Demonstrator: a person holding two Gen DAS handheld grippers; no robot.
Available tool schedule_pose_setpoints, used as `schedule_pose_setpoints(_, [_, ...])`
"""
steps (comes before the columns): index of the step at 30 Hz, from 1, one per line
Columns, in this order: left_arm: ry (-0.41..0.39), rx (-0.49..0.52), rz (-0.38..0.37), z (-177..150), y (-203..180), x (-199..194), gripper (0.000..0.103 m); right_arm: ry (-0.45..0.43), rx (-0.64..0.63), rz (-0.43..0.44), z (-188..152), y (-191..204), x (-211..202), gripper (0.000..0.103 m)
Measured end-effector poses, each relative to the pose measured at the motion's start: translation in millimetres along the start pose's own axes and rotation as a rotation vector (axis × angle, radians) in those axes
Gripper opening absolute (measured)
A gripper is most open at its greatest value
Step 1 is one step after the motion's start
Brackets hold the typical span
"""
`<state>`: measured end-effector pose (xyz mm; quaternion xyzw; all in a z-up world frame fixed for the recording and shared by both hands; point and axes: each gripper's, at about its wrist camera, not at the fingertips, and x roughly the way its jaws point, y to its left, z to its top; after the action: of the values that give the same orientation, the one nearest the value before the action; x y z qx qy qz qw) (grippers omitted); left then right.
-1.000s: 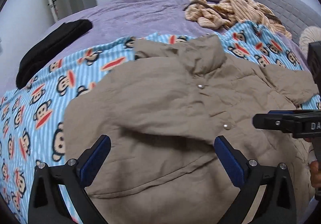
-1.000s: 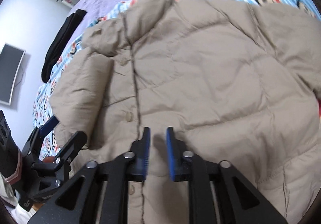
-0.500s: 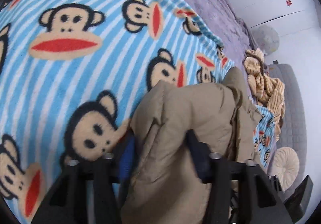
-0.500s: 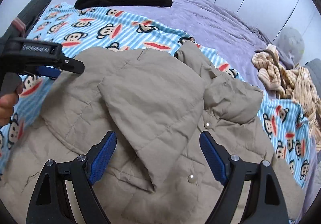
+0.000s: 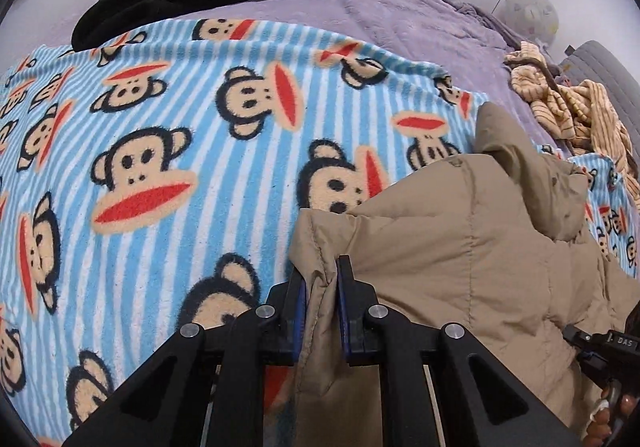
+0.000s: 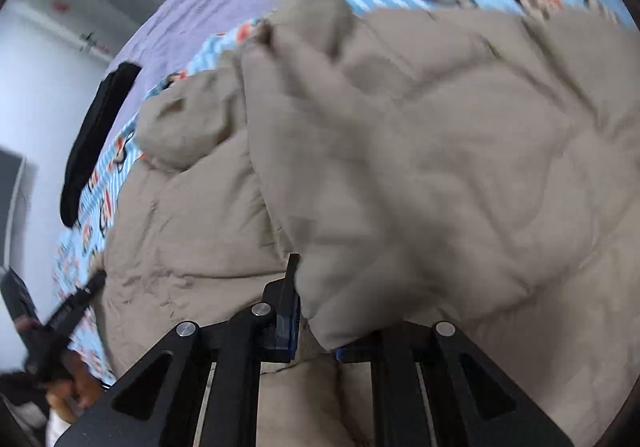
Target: Fold large clothes
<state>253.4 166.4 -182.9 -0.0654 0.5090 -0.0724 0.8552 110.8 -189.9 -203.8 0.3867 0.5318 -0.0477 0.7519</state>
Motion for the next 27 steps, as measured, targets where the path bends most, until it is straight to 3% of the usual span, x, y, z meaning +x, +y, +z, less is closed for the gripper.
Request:
schedule_pose_setpoints(3, [-0.016, 0.01, 0.099, 0, -1, -8, 0.022, 0.009, 0.109, 0.099, 0, -22, 0, 0.01])
schedule_pose_setpoints(7, [-0.061, 0.014, 0.213, 6, 9, -38, 0.022, 0.025, 0.085, 0.046, -3, -20, -16, 0.02])
schedule_pose_setpoints(9, [-0.064, 0.012, 0.176, 3, 13, -52, 0.022, -0.009, 0.03, -0.034, -3, -14, -34, 0.029])
schedule_pose_setpoints(12, [-0.056, 0.053, 0.145, -9, 1, -66, 0.022, -0.122, -0.098, -0.136, -2, -1, -64, 0.03])
schedule_pose_setpoints(14, [-0.03, 0.064, 0.099, -20, -12, -65, 0.022, -0.177, -0.189, -0.147, 4, 13, -75, 0.03])
schedule_pose_setpoints(16, [0.023, 0.053, 0.06, -32, -27, -53, 0.022, -0.175, -0.26, -0.115, 18, 29, -70, 0.03])
schedule_pose_setpoints(19, [0.046, 0.072, 0.134, -52, -40, -31, 0.022, -0.165, -0.323, -0.062, 36, 51, -49, 0.03])
schedule_pose_setpoints(21, [0.042, 0.067, 0.158, -60, -36, -24, 0.022, -0.162, -0.352, -0.105, 41, 54, -33, 0.03])
schedule_pose_setpoints(24, [0.036, 0.041, 0.141, -63, -25, -20, 0.022, -0.093, -0.289, -0.131, 37, 35, -10, 0.03])
schedule_pose_setpoints(27, [0.049, 0.046, 0.133, -61, -21, -15, 0.022, -0.088, -0.253, -0.12, 30, 15, -5, 0.025])
